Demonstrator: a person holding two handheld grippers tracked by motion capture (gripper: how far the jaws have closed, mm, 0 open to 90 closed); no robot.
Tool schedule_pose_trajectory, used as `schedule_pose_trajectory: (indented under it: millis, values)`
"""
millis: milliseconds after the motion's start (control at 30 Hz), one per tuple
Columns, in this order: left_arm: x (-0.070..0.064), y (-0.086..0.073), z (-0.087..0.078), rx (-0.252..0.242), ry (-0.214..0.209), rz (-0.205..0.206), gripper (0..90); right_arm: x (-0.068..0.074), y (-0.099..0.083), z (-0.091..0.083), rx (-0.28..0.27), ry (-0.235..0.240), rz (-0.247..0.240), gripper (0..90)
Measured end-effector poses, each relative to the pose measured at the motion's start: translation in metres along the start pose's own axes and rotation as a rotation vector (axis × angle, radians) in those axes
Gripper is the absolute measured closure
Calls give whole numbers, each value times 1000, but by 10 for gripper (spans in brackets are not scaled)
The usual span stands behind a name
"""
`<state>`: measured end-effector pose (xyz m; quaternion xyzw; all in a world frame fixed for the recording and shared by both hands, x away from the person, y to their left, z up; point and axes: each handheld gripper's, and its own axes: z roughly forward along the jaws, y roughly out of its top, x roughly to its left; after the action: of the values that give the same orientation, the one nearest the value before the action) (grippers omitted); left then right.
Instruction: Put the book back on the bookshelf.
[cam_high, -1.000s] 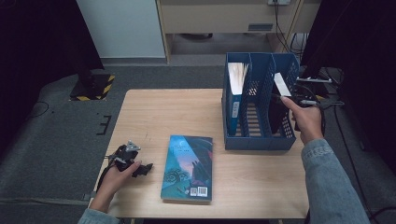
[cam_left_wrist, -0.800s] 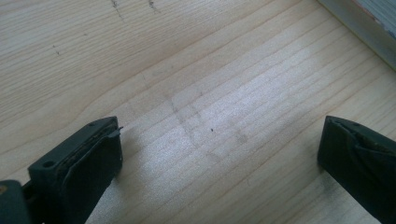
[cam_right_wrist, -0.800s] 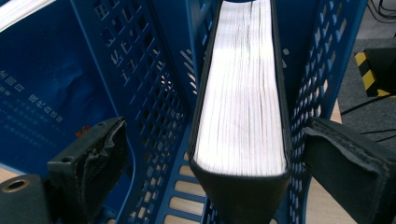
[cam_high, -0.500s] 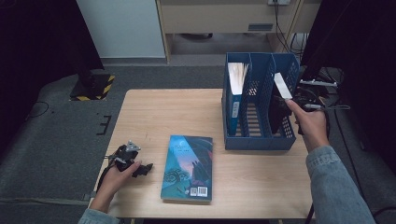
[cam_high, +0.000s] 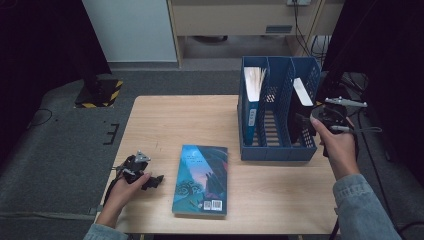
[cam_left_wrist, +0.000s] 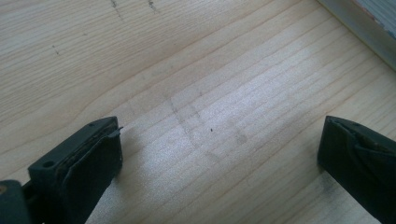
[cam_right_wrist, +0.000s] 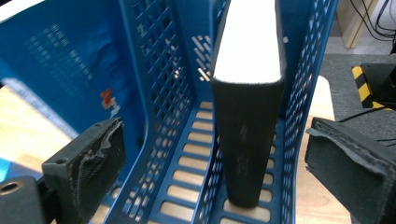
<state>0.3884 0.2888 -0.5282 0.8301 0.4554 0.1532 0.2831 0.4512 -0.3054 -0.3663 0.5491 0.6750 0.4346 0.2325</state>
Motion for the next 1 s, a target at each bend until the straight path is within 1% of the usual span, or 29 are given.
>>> schedule_pose_trajectory:
  millis: [33,100,133,167,267,433,500,533,567,633,733,800,867,933,967,1000]
  values:
    - [0,0,0,0,0,0,0,2,-2,-2,1,3,-3,56]
    - [0,0,0,-1,0,-1,0,6,-7,-7,4,5,-33,55]
    - [0,0,0,-1,0,-1,0,8,-9,-9,3,11,-37,55]
    - [0,0,0,-1,0,0,0,11,-14,-13,1,27,-35,55]
    - [0,0,0,-1,0,-1,0,15,-17,-16,1,38,-39,54]
    - [0,0,0,0,0,0,0,26,-26,-20,-2,71,-48,51]
    - [0,0,0,1,-1,-1,0,33,-32,-20,4,85,-51,51]
    - [0,1,0,6,-1,3,0,39,-39,-18,21,101,-62,50]
    - [0,1,0,7,-1,3,0,39,-39,-18,21,101,-62,50]
    - [-1,1,0,7,2,-6,0,47,-48,-16,31,114,-74,58]
    - [-1,1,0,9,-3,-11,0,59,-60,-13,23,129,-88,70]
    - [0,1,-1,9,-8,-9,0,66,-67,-10,37,132,-102,76]
    - [2,1,-2,8,-20,-17,0,74,-73,-9,53,140,-124,83]
    - [4,1,-3,6,-31,-31,4,81,-78,-8,68,150,-133,89]
    - [5,1,-4,0,-35,-43,20,89,-82,-6,72,153,-143,105]
    - [5,1,-5,-3,-40,-53,20,89,-82,-6,72,153,-143,105]
